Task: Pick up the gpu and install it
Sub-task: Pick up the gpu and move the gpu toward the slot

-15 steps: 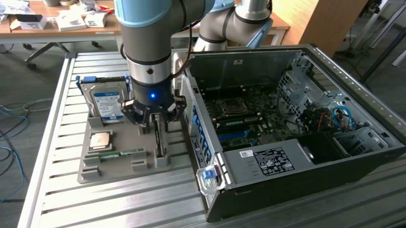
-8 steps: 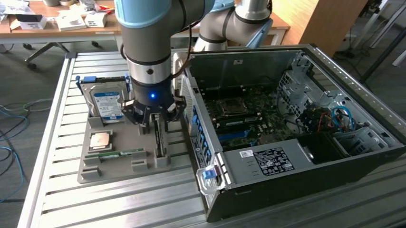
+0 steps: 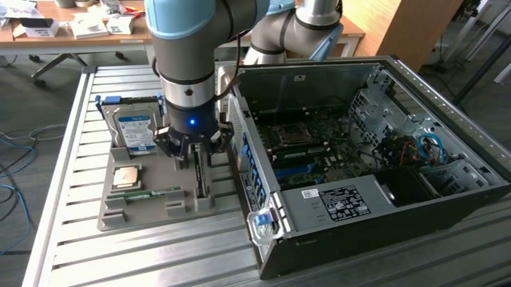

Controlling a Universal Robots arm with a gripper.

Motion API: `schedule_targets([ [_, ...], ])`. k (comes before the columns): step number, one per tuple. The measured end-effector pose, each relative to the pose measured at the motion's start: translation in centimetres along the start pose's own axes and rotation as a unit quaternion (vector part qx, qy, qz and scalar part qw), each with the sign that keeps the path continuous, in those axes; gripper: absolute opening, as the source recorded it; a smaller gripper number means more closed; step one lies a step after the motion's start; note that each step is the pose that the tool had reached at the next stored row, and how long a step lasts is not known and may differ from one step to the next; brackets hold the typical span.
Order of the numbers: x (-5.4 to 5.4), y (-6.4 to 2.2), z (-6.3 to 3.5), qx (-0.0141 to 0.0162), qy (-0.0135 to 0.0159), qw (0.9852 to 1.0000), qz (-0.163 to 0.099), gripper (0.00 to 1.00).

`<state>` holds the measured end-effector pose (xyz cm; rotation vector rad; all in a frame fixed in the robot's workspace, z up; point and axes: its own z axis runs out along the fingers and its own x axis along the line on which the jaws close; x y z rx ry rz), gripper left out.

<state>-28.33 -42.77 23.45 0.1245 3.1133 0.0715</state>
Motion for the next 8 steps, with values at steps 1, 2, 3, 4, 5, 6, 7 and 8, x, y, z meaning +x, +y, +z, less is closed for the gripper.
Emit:
schedule_targets([
  [1, 0.00, 0.00, 0.09, 0.0000, 0.0000, 1.0000, 0.000, 0.49],
  [2, 0.01, 0.01, 0.18, 0.0001, 0.0001, 1.0000, 0.000, 0.49],
  [3, 0.01, 0.01, 0.25, 0.0001, 0.0000, 1.0000, 0.000, 0.49],
  [4, 0.01, 0.01, 0.25, 0.0002, 0.0002, 1.0000, 0.000, 0.49],
  [5, 0.01, 0.01, 0.25, 0.0002, 0.0001, 1.0000, 0.000, 0.49],
  [6, 0.01, 0.01, 0.25, 0.0002, 0.0001, 1.0000, 0.000, 0.49],
  [7, 0.01, 0.01, 0.26, 0.0002, 0.0001, 1.0000, 0.000, 0.49],
  [8, 0.01, 0.01, 0.26, 0.0001, 0.0001, 1.0000, 0.000, 0.49],
])
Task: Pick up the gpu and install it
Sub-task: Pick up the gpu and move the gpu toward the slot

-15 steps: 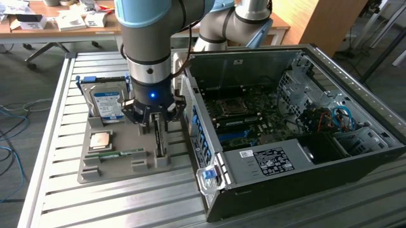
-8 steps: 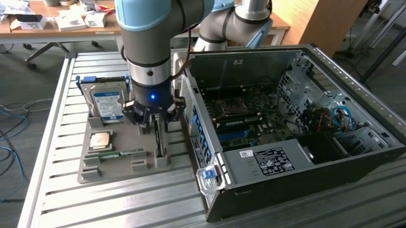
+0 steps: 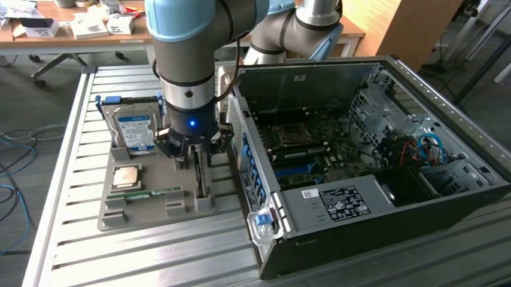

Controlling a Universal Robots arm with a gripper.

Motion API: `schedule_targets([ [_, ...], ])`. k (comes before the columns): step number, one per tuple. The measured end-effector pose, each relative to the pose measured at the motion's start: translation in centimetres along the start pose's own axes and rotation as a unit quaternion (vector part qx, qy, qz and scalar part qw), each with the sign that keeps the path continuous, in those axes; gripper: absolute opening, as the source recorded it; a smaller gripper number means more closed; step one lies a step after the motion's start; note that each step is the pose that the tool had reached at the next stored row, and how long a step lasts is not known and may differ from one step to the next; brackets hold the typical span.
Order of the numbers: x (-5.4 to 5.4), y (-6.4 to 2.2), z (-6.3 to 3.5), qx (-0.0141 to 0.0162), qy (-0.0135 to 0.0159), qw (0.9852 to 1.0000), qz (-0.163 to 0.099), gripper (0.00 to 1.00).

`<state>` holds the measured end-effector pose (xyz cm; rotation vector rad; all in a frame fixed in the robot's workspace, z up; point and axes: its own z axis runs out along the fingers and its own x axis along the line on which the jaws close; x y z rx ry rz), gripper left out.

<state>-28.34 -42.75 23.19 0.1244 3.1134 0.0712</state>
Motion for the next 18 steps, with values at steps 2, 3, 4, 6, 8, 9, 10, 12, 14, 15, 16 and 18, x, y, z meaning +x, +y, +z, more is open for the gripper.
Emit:
schedule_targets([
  [2, 0.00, 0.00, 0.00, 0.0000, 0.0000, 1.0000, 0.000, 0.49],
  [3, 0.00, 0.00, 0.00, 0.0000, 0.0000, 1.0000, 0.000, 0.49],
  [4, 0.00, 0.00, 0.00, 0.0000, 0.0000, 1.0000, 0.000, 0.47],
  [6, 0.00, 0.00, 0.00, 0.0000, 0.0000, 1.0000, 0.000, 0.40],
  [8, 0.00, 0.00, 0.00, 0.0000, 0.0000, 1.0000, 0.000, 0.40],
  [9, 0.00, 0.00, 0.00, 0.0000, 0.0000, 1.0000, 0.000, 0.40],
  [10, 0.00, 0.00, 0.01, 0.0000, 0.0000, 1.0000, 0.000, 0.40],
  [12, -0.02, -0.02, 0.02, -0.0001, -0.0001, 1.0000, 0.000, 0.40],
  [14, -0.02, -0.02, 0.02, 0.0000, -0.0001, 1.0000, 0.000, 0.40],
  [15, -0.03, -0.03, 0.01, 0.0000, 0.0000, 1.0000, 0.000, 0.40],
  [16, -0.03, -0.03, 0.01, 0.0000, 0.0000, 1.0000, 0.000, 0.40],
  [18, -0.04, -0.12, 0.01, 0.0001, 0.0000, 1.0000, 0.000, 0.40],
])
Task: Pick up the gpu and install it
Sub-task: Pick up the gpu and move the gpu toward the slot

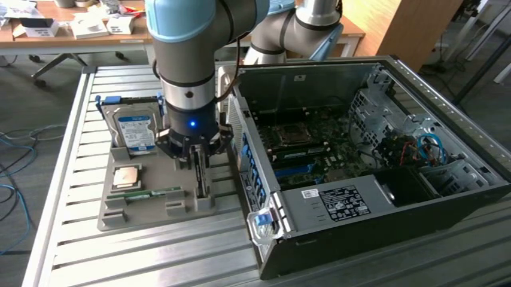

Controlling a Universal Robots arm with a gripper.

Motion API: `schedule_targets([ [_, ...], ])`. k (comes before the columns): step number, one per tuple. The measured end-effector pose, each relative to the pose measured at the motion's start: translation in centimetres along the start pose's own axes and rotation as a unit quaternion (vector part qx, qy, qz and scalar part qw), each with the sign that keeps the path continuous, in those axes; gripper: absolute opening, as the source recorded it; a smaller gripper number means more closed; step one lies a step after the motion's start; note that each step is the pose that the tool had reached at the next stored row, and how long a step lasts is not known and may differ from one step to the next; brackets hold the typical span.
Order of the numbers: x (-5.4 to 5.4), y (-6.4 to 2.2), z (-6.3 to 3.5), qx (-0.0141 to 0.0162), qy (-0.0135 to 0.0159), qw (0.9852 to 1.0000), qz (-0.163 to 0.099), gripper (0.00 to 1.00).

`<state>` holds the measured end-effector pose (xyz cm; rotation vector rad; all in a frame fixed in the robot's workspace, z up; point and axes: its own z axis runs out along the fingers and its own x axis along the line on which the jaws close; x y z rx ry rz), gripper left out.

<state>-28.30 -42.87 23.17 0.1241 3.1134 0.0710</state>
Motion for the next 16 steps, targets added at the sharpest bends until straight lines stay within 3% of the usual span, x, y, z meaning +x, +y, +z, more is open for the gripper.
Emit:
schedule_targets([
  [16, 0.07, -0.02, 0.00, -0.0001, -0.0001, 1.0000, 0.000, 0.40],
])
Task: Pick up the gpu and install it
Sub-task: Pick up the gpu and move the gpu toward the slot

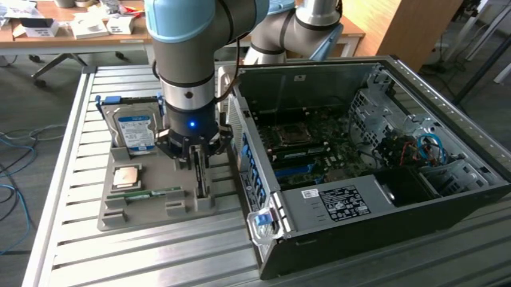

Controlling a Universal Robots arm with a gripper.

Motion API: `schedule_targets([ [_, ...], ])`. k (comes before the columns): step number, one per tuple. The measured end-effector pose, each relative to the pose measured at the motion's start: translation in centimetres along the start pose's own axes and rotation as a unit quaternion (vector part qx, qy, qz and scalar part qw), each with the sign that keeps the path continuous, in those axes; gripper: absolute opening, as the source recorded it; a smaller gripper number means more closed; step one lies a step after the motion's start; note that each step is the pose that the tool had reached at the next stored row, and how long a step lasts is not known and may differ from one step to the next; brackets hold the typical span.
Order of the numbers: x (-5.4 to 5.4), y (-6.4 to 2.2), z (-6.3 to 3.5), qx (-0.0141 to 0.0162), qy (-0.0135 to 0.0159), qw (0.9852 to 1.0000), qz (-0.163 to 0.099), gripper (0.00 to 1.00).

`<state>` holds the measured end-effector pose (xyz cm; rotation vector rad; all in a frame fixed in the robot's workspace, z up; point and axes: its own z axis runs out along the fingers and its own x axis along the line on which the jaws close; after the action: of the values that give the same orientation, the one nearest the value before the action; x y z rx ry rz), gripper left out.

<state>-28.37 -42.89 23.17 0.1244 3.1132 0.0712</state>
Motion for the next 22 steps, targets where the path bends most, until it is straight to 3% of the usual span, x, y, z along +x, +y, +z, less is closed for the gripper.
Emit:
schedule_targets([
  [4, 0.00, 0.00, 0.00, 0.0000, 0.0000, 1.0000, 0.000, 0.39],
  [5, 0.00, 0.00, 0.00, 0.0000, 0.0000, 1.0000, 0.000, 0.32],
  [22, 0.00, 0.00, 0.01, 0.0001, 0.0002, 1.0000, -0.003, 0.26],
])
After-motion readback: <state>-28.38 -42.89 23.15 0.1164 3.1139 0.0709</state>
